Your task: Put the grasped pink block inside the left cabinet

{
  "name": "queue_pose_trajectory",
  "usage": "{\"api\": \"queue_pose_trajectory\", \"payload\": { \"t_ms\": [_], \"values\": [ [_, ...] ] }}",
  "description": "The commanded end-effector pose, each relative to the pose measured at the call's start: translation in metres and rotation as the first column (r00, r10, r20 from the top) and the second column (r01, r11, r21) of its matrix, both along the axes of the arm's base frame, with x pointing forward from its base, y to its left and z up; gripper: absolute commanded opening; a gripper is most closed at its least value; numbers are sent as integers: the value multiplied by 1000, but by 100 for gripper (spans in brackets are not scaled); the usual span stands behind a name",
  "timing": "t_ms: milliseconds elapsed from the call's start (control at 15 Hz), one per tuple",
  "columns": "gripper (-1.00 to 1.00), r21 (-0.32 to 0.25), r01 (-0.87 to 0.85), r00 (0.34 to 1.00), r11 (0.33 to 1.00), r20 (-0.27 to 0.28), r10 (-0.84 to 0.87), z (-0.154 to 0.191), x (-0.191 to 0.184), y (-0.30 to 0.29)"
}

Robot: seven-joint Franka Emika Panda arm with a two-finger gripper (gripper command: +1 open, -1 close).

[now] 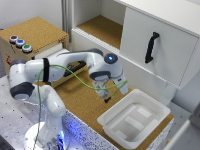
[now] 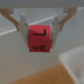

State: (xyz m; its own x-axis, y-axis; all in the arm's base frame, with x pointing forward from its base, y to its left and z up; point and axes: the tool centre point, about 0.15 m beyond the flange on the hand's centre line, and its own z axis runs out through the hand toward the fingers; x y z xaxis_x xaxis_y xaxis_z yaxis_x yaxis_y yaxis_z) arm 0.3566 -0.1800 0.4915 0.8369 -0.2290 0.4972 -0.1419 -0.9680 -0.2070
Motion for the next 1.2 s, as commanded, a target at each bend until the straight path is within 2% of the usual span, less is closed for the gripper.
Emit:
{"api": "queue_pose_trajectory", "payload": {
  "t_ms": [0,133,200,333,467,600,800,1000,1133],
  "values": [
    [-100,-55,-298,954,953,-25,297,43,68,118],
    [-100,-80,-399,917,913,-30,398,38,93,158],
    [-100,-71,-439,899,896,-23,438,36,105,176],
    [-100,-63,-495,868,867,8,497,37,131,207],
    [-100,-82,-523,848,848,49,528,47,160,238],
    [-100,-101,-544,833,833,61,551,52,190,269],
    [-100,-90,-548,831,832,53,553,50,230,299],
    [-100,-44,-546,837,836,1,547,44,263,324],
    [-100,-38,-535,845,844,-45,533,33,276,339]
  ]
}}
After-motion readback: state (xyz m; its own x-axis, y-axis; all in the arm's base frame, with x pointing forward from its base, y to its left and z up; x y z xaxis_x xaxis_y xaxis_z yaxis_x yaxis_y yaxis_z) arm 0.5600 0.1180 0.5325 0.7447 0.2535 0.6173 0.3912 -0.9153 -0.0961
